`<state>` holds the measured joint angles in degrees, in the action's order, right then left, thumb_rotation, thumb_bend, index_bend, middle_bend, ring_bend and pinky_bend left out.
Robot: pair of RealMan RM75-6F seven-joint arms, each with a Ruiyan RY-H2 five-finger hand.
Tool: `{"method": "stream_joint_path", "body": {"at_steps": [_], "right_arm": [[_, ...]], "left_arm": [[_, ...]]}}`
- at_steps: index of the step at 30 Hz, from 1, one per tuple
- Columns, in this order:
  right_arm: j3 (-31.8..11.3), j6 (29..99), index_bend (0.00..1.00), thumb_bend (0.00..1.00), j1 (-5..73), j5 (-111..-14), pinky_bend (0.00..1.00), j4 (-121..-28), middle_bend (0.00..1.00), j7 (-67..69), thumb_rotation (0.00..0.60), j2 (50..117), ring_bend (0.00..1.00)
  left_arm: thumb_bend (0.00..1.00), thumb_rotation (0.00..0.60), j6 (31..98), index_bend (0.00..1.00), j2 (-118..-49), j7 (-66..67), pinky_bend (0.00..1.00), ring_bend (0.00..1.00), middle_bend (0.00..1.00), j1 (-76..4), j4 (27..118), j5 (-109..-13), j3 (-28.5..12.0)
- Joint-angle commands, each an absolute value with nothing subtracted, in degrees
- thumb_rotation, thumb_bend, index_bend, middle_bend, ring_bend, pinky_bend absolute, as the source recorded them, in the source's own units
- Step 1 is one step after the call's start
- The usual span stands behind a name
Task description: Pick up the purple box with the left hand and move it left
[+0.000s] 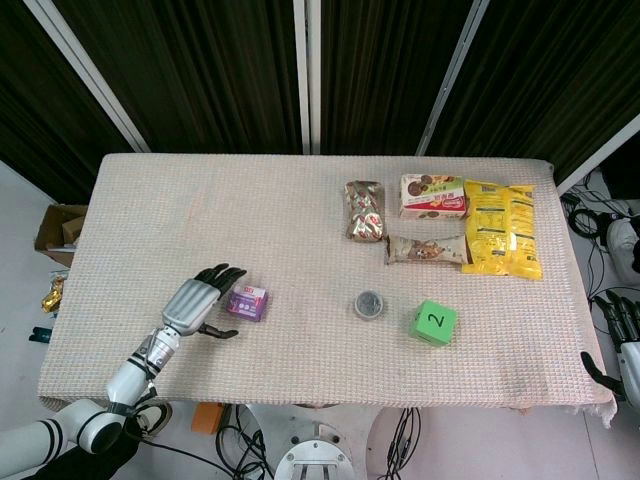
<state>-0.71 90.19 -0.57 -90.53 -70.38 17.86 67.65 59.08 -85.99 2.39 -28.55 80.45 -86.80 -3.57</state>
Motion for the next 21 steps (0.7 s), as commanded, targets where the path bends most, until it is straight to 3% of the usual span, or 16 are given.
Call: {"method": "stream_joint_path", "body": {"at_steps": [1,8,13,21], "right_arm": [[-0.66,90.04,0.0,0.23,-0.49,-90.59,0.0,-70.51,0.0,17.65,0.6,67.69,0.0],[-0.65,89.94,0.0,0.23,-0.65,-90.26,0.0,-70.4,0.0,17.68,0.6,67.85,0.0],[-0.91,89.84,0.0,0.23,-0.69,-89.78,0.0,-70.39,0.0,17.85,0.6,67.76,0.0],[-1.35,89.85,0.0,0.24,-1.0,-88.83,0.0,-70.33,0.0,18.22,0.6,67.06,0.0]], "left_arm": [[0.0,0.431,59.35,0.07,-85.9,2.38,0.18,0.05,0.12,-28.66,80.46,-86.8,-3.35],[0.0,0.467,59.27,0.07,-86.12,2.27,0.18,0.05,0.13,-29.39,80.03,-86.7,-2.78],[0.05,0.595,57.92,0.07,-86.23,-0.29,0.18,0.05,0.14,-30.63,79.43,-86.42,-2.84],[0.1,0.6,58.61,0.06,-87.54,-11.28,0.18,0.05,0.21,-32.11,73.93,-88.87,-2.2]]}}
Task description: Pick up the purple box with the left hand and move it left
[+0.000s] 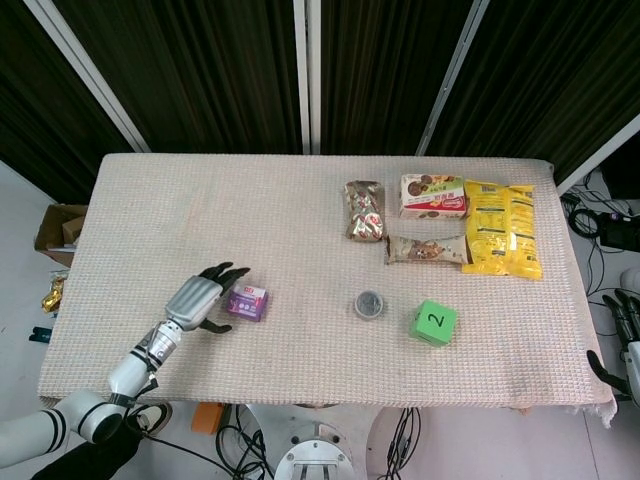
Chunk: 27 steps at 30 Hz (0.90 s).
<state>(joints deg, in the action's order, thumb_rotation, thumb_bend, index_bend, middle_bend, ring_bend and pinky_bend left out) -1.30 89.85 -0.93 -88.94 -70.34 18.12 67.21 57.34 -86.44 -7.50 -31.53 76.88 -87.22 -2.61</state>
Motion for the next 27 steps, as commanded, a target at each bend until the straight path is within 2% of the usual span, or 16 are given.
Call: {"method": "stream_joint_path", "body": {"at_steps": [1,18,21,27], "right_arm": [[-1.34,89.88,0.0,0.24,-1.04,-88.84,0.0,-70.33,0.0,18.22,0.6,66.98,0.0],[-1.05,89.35,0.0,0.24,-1.02,-89.08,0.0,-70.76,0.0,17.25,0.6,66.85,0.0],[-1.08,89.46,0.0,0.24,-1.17,-88.95,0.0,-70.76,0.0,17.32,0.6,66.73,0.0],[-1.15,88.63,0.0,0.24,-1.12,-88.34,0.0,-70.56,0.0,17.6,0.6,66.73,0.0]], "left_arm": [[0.11,0.6,59.27,0.06,-87.9,-12.05,0.18,0.05,0.23,-32.16,73.08,-89.43,-2.11],[0.21,0.6,59.56,0.06,-90.97,-20.05,0.17,0.05,0.35,-34.53,66.54,-90.75,-0.91],[0.24,0.6,59.96,0.06,-91.35,-21.17,0.17,0.06,0.4,-34.77,66.03,-91.25,-0.51],[0.29,0.6,61.24,0.08,-91.52,-23.82,0.17,0.12,0.59,-35.04,65.95,-91.86,-0.22]]}}
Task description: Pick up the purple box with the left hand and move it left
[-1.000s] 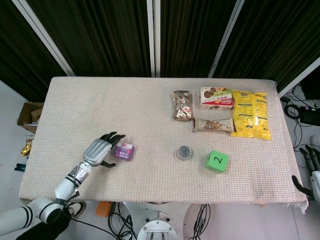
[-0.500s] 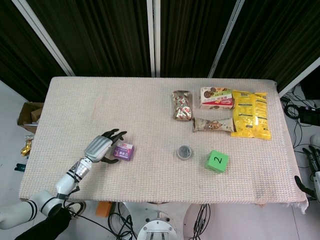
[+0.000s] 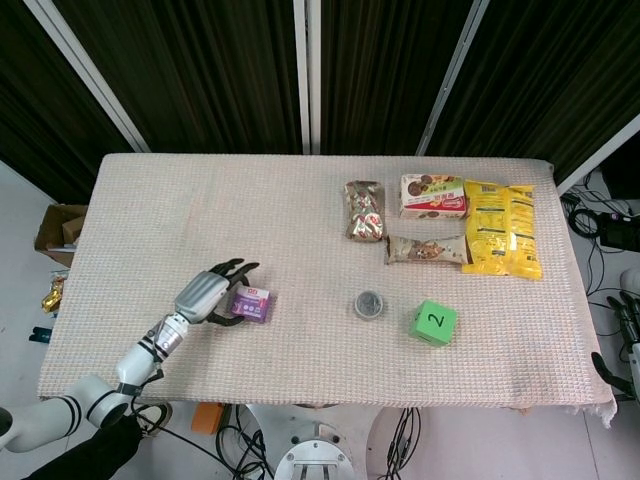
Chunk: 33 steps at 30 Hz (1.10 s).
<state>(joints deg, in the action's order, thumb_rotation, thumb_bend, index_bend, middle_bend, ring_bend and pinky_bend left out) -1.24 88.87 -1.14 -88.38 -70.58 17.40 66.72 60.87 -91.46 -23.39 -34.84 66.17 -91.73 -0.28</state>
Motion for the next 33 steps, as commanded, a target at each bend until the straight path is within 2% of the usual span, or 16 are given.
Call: {"method": "stream_joint_path", "body": {"at_steps": [1,5,11,15,19,26,33], "right_arm": [[-1.09,88.6,0.0,0.24,-1.13,-88.39,0.0,-70.5,0.0,17.61,0.6,66.75,0.0],[-1.17,88.96,0.0,0.24,-1.29,-88.4,0.0,-70.41,0.0,17.91,0.6,66.72,0.0],[-1.3,89.24,0.0,0.24,-1.35,-88.47,0.0,-70.55,0.0,18.03,0.6,66.52,0.0],[-1.14,88.94,0.0,0.24,-1.23,-88.66,0.0,-70.35,0.0,17.96,0.6,66.83,0.0],[-1.09,88.74,0.0,0.24,-1.22,-88.61,0.0,-69.95,0.0,18.11,0.6,67.16,0.0],[-0.92,88.8,0.0,0.24,-1.34,-88.76,0.0,-69.27,0.0,18.29,0.6,67.58,0.0],[-1.03,88.91,0.0,0.24,-1.49,-88.56,0.0,-69.37,0.0,18.17,0.6,67.36,0.0]], "left_arm": [[0.29,0.6,61.3,0.09,-91.43,-23.65,0.17,0.13,0.61,-35.11,65.89,-91.85,-0.24],[0.3,0.6,63.22,0.09,-89.37,-19.73,0.17,0.18,0.67,-35.38,67.39,-92.55,-0.84],[0.3,0.6,67.2,0.1,-79.88,-2.56,0.17,0.23,0.73,-34.98,77.88,-93.83,-2.37],[0.3,0.6,65.25,0.11,-73.37,9.43,0.17,0.27,0.78,-34.74,85.51,-93.05,-1.9],[0.3,0.6,61.39,0.11,-69.37,15.62,0.17,0.3,0.81,-34.57,91.11,-89.2,-1.5],[0.31,0.6,56.17,0.12,-70.27,12.07,0.17,0.32,0.81,-34.89,90.12,-82.47,-1.98],[0.31,0.6,55.81,0.12,-75.0,3.64,0.17,0.32,0.81,-34.9,83.01,-84.14,-1.25]]}}
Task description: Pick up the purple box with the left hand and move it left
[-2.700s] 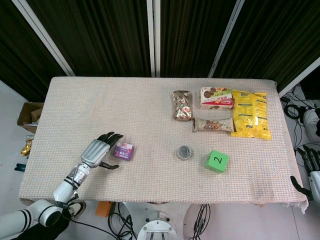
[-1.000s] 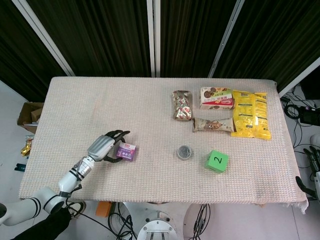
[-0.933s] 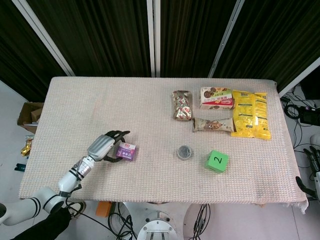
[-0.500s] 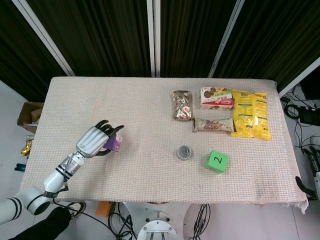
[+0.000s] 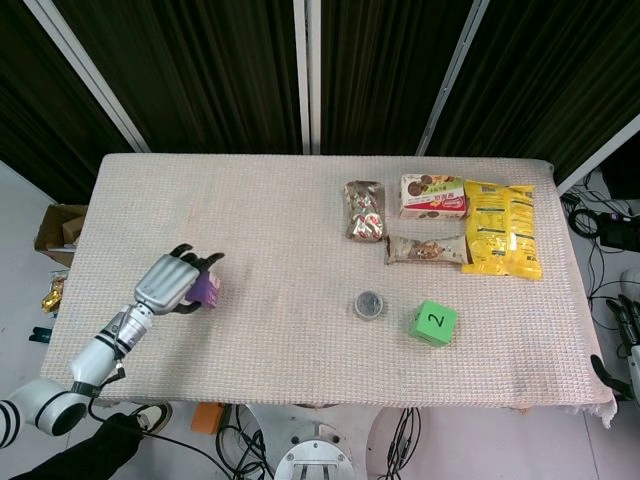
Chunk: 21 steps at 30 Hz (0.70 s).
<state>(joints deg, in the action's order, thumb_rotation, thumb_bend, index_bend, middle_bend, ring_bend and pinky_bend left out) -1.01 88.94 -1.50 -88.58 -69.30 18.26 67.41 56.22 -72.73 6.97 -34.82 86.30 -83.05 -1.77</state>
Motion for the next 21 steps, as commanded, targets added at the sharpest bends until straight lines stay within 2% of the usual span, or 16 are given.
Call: {"method": "stream_joint_path", "body": {"at_steps": [1,5,6,8,11,13,16,21], "right_arm": [[-1.03,88.87,0.0,0.24,-1.48,-88.55,0.0,-69.43,0.0,18.1,0.6,67.33,0.0],[-1.02,88.65,0.0,0.24,-1.37,-88.55,0.0,-69.65,0.0,17.68,0.6,67.36,0.0],[-1.03,88.55,0.0,0.24,-1.34,-88.53,0.0,-69.68,0.0,17.63,0.6,67.39,0.0],[-1.02,88.35,0.0,0.24,-1.28,-88.46,0.0,-69.69,0.0,17.49,0.6,67.48,0.0],[-1.0,88.31,0.0,0.24,-1.27,-88.48,0.0,-69.72,0.0,17.41,0.6,67.52,0.0],[-1.04,88.44,0.0,0.24,-1.31,-88.48,0.0,-69.76,0.0,17.38,0.6,67.49,0.0],[-1.07,88.61,0.0,0.24,-1.37,-88.51,0.0,-69.89,0.0,17.31,0.6,67.37,0.0],[-1.06,88.7,0.0,0.24,-1.42,-88.55,0.0,-70.04,0.0,16.88,0.6,67.33,0.0]], "left_arm": [[0.31,0.6,55.83,0.12,-75.37,2.97,0.17,0.32,0.81,-34.94,82.27,-84.57,-1.04],[0.31,0.6,56.67,0.12,-76.54,0.91,0.17,0.32,0.77,-34.83,79.84,-85.96,-0.59],[0.3,0.6,56.92,0.11,-76.7,0.19,0.17,0.31,0.73,-34.76,79.42,-86.36,-0.41],[0.29,0.6,57.1,0.09,-76.77,-1.49,0.17,0.3,0.62,-34.71,78.99,-86.97,-0.06],[0.25,0.6,57.19,0.04,-76.68,-3.86,0.17,0.26,0.34,-34.77,78.58,-87.76,0.34],[0.22,0.6,58.06,0.03,-76.87,-4.4,0.17,0.23,0.24,-34.65,77.86,-88.5,0.45],[0.16,0.6,59.29,0.02,-77.19,-5.11,0.17,0.18,0.17,-34.45,77.31,-89.33,0.52],[0.11,0.6,59.28,0.02,-77.22,-5.87,0.17,0.16,0.16,-34.49,77.01,-89.22,0.52]]}}
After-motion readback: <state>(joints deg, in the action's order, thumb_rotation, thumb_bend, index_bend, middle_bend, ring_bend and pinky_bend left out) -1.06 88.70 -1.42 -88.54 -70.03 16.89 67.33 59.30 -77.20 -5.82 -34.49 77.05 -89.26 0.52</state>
